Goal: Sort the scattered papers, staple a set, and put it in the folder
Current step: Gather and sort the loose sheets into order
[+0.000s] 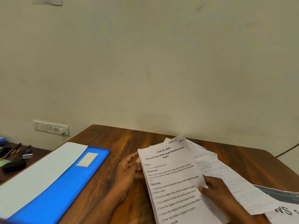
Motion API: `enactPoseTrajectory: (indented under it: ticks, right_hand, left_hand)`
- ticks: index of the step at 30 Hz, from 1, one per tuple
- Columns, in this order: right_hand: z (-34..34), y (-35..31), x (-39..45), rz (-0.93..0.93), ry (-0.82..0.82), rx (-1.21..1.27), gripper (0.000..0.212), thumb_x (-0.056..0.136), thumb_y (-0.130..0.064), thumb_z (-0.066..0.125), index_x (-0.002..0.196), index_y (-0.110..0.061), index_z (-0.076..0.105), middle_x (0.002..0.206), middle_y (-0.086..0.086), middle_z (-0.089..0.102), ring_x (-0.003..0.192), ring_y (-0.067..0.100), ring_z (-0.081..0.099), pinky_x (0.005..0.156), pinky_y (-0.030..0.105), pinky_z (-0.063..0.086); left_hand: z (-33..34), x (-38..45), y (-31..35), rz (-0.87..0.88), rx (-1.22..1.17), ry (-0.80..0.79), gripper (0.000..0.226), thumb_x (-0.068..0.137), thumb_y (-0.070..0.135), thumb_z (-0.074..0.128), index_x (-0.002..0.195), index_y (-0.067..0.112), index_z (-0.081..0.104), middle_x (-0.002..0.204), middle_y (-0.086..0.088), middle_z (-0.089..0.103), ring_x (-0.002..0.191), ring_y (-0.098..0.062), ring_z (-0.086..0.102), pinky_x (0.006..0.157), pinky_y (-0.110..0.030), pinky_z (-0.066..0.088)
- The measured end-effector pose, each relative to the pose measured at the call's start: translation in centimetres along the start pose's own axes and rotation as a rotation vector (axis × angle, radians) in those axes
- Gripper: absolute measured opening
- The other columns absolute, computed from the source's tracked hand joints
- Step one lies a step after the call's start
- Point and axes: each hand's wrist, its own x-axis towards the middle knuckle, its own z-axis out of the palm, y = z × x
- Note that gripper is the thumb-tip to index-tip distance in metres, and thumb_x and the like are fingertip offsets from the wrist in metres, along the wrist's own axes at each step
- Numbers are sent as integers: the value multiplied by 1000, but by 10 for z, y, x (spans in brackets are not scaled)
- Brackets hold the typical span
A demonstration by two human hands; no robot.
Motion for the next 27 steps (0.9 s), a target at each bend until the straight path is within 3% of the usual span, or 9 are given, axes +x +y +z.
enactPoseTrajectory:
  ticks: [4,8,10,14,18,22,27]
  right_hand:
    - [6,5,7,2,-35,-99,23,89,1,74,87,-21,79,81,-18,79,82,2,76,70,9,50]
    - [5,1,12,28,-28,-39,30,81,16,66,89,-11,78,87,5,82,88,26,79,91,43,61]
    - [7,-8,15,20,-23,39,32,81,17,67,96,-9,77,91,6,82,89,26,79,93,47,60]
    - [28,-31,25,-51,61,136,17,85,-12,84,97,-20,76,88,-2,82,84,20,78,75,36,61]
    - [49,-31,32,-81,147,185,12,89,-16,81,100,-18,76,90,2,80,84,25,76,67,35,57]
    - [58,-12,35,-25,177,313,15,89,-10,80,103,-11,76,91,9,81,85,35,78,81,59,62]
    - [60,-8,34,-24,137,411,19,90,-6,76,109,-7,74,95,12,81,86,37,78,83,61,62]
  left_hand:
    - [3,2,-9,26,49,51,20,100,14,64,119,20,67,104,-4,81,92,-22,79,78,-44,65]
    - [4,3,-19,14,84,89,20,97,9,69,115,16,69,97,-3,82,88,-21,80,77,-44,65]
    - [5,2,-18,24,115,79,21,96,9,70,115,17,68,95,-1,82,86,-19,80,77,-44,65]
    - [10,-2,-19,57,169,37,21,95,9,72,113,19,67,87,6,82,80,-11,79,62,-23,61]
    - [7,-3,-20,47,55,18,24,96,7,69,119,13,65,100,-8,81,88,-22,80,67,-32,64]
    - [-4,3,-15,-2,-197,15,23,104,14,57,125,15,67,110,-13,79,93,-28,76,66,-35,61]
    - [-3,4,-15,32,-221,-2,27,96,11,66,124,13,68,112,-13,79,90,-23,76,56,-26,54]
